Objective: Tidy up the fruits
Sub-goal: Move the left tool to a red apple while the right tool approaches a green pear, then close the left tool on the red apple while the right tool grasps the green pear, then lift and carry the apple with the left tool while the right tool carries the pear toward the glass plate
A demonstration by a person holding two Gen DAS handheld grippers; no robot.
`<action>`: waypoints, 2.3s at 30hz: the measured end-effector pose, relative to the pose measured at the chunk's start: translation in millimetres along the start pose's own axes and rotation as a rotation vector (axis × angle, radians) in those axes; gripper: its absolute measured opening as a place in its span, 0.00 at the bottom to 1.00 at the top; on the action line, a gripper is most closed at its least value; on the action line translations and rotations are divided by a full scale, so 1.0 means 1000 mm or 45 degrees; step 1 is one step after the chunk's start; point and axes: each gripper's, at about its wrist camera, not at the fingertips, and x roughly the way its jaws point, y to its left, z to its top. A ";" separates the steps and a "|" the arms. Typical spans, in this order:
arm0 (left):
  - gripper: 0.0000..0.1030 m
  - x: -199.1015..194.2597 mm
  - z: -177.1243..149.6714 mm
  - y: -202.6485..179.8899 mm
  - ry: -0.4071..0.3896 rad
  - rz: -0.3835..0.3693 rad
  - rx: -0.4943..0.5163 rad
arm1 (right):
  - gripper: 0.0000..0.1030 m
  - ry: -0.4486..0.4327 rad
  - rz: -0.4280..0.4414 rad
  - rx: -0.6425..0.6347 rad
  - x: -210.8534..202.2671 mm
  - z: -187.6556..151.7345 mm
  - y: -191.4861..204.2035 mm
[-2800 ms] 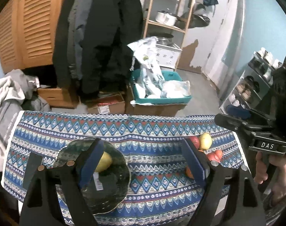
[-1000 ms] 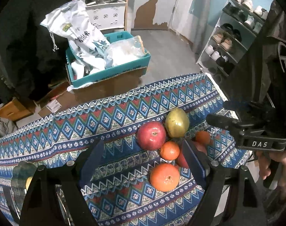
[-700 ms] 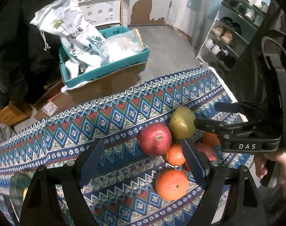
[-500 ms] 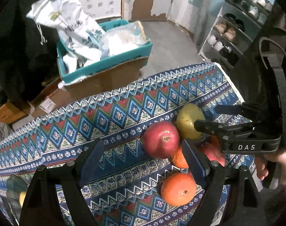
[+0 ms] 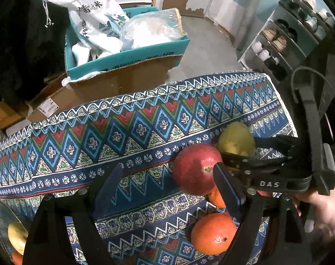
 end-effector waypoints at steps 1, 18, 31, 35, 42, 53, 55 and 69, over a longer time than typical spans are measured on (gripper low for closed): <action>0.84 0.001 0.000 0.000 0.002 0.000 0.001 | 0.71 -0.001 0.009 0.004 0.002 0.000 -0.001; 0.84 0.021 0.005 -0.033 0.041 -0.101 -0.020 | 0.65 -0.109 -0.063 0.134 -0.037 -0.006 -0.039; 0.84 0.056 -0.003 -0.052 0.110 -0.036 0.029 | 0.65 -0.151 -0.062 0.212 -0.056 -0.027 -0.068; 0.84 0.069 -0.007 -0.049 0.153 -0.022 0.028 | 0.65 -0.158 -0.053 0.211 -0.057 -0.026 -0.066; 0.71 0.077 -0.012 -0.043 0.162 -0.038 0.021 | 0.65 -0.154 -0.043 0.185 -0.054 -0.024 -0.057; 0.71 0.062 -0.014 -0.040 0.090 0.014 0.035 | 0.65 -0.185 -0.053 0.129 -0.059 -0.022 -0.042; 0.71 0.054 -0.012 -0.037 0.070 0.017 0.035 | 0.65 -0.196 -0.055 0.116 -0.061 -0.022 -0.038; 0.71 -0.007 -0.005 -0.041 -0.063 0.038 0.048 | 0.65 -0.313 -0.045 0.025 -0.100 -0.022 -0.007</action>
